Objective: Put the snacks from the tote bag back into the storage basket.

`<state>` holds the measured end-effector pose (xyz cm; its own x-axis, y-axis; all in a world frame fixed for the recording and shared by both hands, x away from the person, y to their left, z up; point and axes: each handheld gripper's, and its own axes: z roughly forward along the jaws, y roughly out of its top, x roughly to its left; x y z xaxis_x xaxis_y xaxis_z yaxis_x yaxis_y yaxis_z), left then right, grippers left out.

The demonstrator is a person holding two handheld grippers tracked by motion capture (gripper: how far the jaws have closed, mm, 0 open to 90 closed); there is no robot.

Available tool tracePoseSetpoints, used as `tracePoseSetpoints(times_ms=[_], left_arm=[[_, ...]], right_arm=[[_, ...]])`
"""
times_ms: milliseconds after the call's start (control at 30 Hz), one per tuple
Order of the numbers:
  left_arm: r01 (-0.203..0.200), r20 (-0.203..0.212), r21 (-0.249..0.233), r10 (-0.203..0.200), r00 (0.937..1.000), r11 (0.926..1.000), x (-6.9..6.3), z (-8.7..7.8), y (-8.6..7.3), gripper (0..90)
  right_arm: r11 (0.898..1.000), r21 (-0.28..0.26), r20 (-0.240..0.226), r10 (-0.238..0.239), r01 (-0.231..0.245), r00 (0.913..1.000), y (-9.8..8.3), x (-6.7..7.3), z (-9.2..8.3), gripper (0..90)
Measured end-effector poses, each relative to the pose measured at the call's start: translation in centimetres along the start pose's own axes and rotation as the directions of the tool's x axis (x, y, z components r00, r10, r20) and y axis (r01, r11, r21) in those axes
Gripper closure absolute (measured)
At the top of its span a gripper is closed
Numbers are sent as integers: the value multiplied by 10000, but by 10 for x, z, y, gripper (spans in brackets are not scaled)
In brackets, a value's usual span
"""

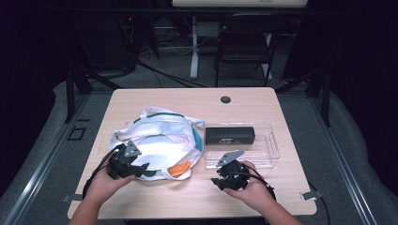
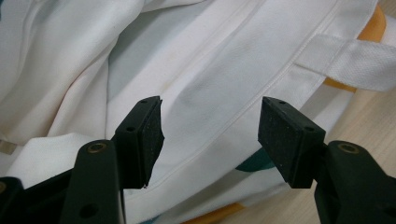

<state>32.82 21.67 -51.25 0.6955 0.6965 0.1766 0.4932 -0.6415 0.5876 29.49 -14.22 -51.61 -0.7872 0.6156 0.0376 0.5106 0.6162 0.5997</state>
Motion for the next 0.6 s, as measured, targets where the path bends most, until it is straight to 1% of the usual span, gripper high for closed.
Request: tracePoseSetpoints(times_ms=[100, 133, 200, 233, 467, 600], left_arm=[[38, 0, -35, -38, 10000, 10000, 0, 0, 0, 399], [39, 4, -30, -39, 10000, 10000, -1, 1, 0, 399], [29, 15, -5, -29, 10000, 10000, -1, 1, 0, 399], [4, 18, -1, -4, 10000, 10000, -1, 1, 0, 399], [-12, 18, -13, 12, 10000, 10000, -1, 1, 0, 399], [29, 21, 8, -29, 10000, 10000, -1, 1, 0, 399]], right_arm=[[9999, -140, 35, 82, -82, 10000, -2, 0, 2, 632], [10000, -38, 57, -37, 37, 10000, -1, 0, 2, 633], [10000, -39, 52, -47, 48, 10000, -1, -1, 1, 633], [9999, -96, 115, -33, 34, 9999, -1, -2, 1, 634], [9998, -207, 152, 46, -42, 9999, -4, -4, 2, 635], [9999, -127, 148, 64, -62, 9999, -4, -5, 3, 636]])
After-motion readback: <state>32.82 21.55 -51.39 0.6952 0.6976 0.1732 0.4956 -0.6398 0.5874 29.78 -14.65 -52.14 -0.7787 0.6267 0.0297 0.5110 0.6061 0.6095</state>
